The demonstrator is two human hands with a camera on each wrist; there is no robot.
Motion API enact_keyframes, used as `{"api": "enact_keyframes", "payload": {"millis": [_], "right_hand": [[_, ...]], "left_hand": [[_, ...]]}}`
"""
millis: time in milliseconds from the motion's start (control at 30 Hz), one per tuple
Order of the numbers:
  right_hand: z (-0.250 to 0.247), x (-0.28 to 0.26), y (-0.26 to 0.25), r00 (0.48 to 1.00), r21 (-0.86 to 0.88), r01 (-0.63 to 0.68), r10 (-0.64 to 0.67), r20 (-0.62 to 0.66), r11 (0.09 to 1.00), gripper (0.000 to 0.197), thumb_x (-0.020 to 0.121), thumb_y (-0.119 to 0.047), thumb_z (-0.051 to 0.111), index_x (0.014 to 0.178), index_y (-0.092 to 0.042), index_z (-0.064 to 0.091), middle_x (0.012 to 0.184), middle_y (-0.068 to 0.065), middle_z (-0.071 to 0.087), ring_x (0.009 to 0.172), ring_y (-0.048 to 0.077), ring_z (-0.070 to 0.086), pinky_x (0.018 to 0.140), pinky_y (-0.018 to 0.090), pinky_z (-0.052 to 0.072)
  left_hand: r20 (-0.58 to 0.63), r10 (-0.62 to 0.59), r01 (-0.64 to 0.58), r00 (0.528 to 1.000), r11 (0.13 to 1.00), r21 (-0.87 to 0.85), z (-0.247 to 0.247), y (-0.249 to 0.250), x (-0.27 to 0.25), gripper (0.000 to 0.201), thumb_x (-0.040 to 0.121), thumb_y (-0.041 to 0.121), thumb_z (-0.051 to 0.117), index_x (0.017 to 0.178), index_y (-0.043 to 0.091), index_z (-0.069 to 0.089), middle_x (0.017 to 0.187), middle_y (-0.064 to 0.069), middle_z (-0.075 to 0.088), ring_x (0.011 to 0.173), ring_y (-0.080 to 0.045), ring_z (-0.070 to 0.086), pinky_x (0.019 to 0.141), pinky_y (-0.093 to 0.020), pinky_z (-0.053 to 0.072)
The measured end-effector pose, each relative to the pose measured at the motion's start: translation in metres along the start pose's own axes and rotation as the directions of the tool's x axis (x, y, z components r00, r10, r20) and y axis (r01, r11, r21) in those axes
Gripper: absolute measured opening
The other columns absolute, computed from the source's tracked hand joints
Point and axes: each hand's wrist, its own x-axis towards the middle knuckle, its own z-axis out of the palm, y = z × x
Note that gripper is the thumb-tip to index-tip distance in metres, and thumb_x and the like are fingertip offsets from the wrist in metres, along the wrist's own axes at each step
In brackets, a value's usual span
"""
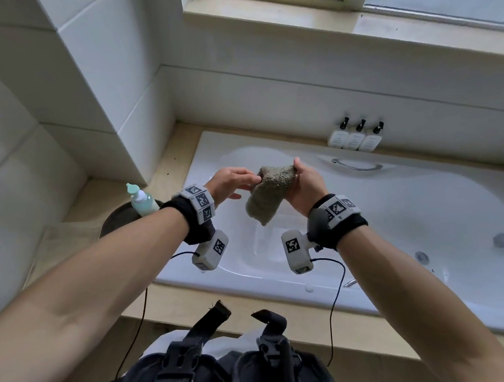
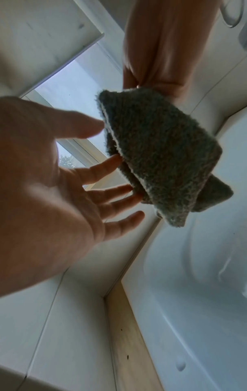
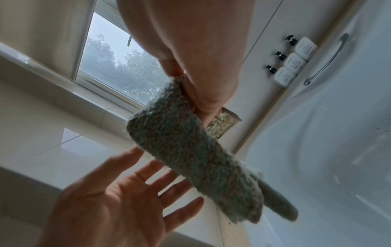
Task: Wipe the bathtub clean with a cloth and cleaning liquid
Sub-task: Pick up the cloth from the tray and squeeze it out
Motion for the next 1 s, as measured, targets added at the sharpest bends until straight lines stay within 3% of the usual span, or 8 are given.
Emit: {"api": "enact_keyframes", "payload": {"millis": [133, 200, 333, 500, 567, 633, 733, 1000], "right_hand": [[0.0, 0.003, -0.005, 1.0, 0.014, -0.003, 0.003, 0.019, 1.0, 0.056, 0.105, -0.037, 0.029, 0.129, 0.011, 0.045, 0.117, 0.029, 0.062, 0.106, 0.038, 0.063, 0.09, 0.045, 0.051], [0.001, 0.004, -0.006, 0.999, 0.013, 0.007, -0.007, 0.037, 1.0, 0.051, 0.105, -0.035, 0.029, 0.12, 0.009, 0.049, 0.108, 0.027, 0.065, 0.098, 0.034, 0.065, 0.085, 0.043, 0.053], [0.001, 0.004, -0.007, 0.998, -0.001, 0.026, -0.026, 0.052, 1.0, 0.048, 0.105, -0.034, 0.03, 0.114, 0.008, 0.052, 0.103, 0.024, 0.066, 0.089, 0.03, 0.067, 0.076, 0.038, 0.055], [-0.006, 0.011, -0.006, 0.991, -0.114, 0.096, -0.106, -0.087, 0.989, 0.042, 0.103, -0.031, 0.04, 0.117, 0.007, 0.051, 0.111, 0.028, 0.061, 0.097, 0.034, 0.062, 0.094, 0.046, 0.052], [-0.013, 0.013, -0.007, 0.966, -0.271, 0.127, -0.181, -0.184, 0.954, 0.028, 0.102, -0.032, 0.044, 0.1, -0.005, 0.054, 0.097, 0.017, 0.058, 0.089, 0.029, 0.059, 0.085, 0.042, 0.051], [-0.019, 0.011, -0.009, 0.943, -0.401, 0.139, -0.244, -0.225, 0.905, 0.028, 0.103, -0.032, 0.042, 0.085, -0.011, 0.05, 0.081, 0.008, 0.052, 0.075, 0.021, 0.054, 0.073, 0.036, 0.048], [-0.026, 0.006, -0.011, 0.923, -0.465, 0.162, -0.301, -0.242, 0.87, 0.035, 0.103, -0.031, 0.042, 0.074, -0.012, 0.048, 0.072, 0.004, 0.05, 0.067, 0.018, 0.052, 0.071, 0.035, 0.046], [-0.044, -0.003, -0.011, 0.909, -0.444, 0.162, -0.309, -0.28, 0.881, 0.032, 0.099, -0.027, 0.051, 0.072, -0.011, 0.053, 0.068, 0.007, 0.054, 0.065, 0.023, 0.056, 0.067, 0.035, 0.048]], "left_hand": [[0.041, -0.016, 0.016, 0.999, 1.0, 0.001, 0.003, 0.004, 0.003, 0.024, 0.091, 0.018, 0.061, 0.112, 0.008, 0.068, 0.109, -0.009, 0.069, 0.108, -0.024, 0.061, 0.093, -0.042, 0.042], [0.046, -0.017, 0.018, 0.999, 1.0, -0.013, 0.005, 0.007, 0.005, 0.022, 0.091, 0.015, 0.061, 0.111, 0.011, 0.068, 0.105, -0.007, 0.069, 0.105, -0.022, 0.062, 0.093, -0.041, 0.043], [0.034, -0.022, 0.023, 0.999, 0.999, -0.028, 0.008, 0.015, 0.012, 0.011, 0.09, 0.008, 0.06, 0.093, 0.015, 0.068, 0.091, -0.003, 0.068, 0.095, -0.02, 0.061, 0.092, -0.041, 0.044], [0.03, -0.032, 0.031, 0.999, 0.998, 0.047, 0.01, 0.016, 0.021, 0.016, 0.086, 0.006, 0.064, 0.074, 0.017, 0.064, 0.085, -0.003, 0.067, 0.092, -0.02, 0.06, 0.089, -0.04, 0.044], [0.001, -0.031, 0.031, 1.0, 0.997, 0.075, 0.01, 0.013, 0.024, 0.015, 0.086, 0.01, 0.066, 0.073, 0.016, 0.063, 0.084, -0.003, 0.067, 0.091, -0.02, 0.06, 0.086, -0.038, 0.043], [-0.01, -0.023, 0.024, 1.0, 0.994, 0.105, 0.01, 0.012, 0.027, 0.013, 0.086, 0.015, 0.067, 0.074, 0.016, 0.064, 0.087, -0.004, 0.068, 0.094, -0.022, 0.06, 0.086, -0.038, 0.044], [0.036, -0.005, 0.0, 0.999, 0.99, 0.139, 0.015, 0.014, 0.03, 0.015, 0.088, 0.019, 0.065, 0.074, 0.016, 0.063, 0.087, -0.005, 0.067, 0.092, -0.022, 0.058, 0.086, -0.037, 0.042], [0.107, 0.003, -0.022, 0.994, 0.984, 0.178, 0.034, 0.019, 0.032, 0.018, 0.097, 0.025, 0.054, 0.086, 0.011, 0.057, 0.085, -0.007, 0.059, 0.08, -0.02, 0.055, 0.071, -0.031, 0.045]]}}
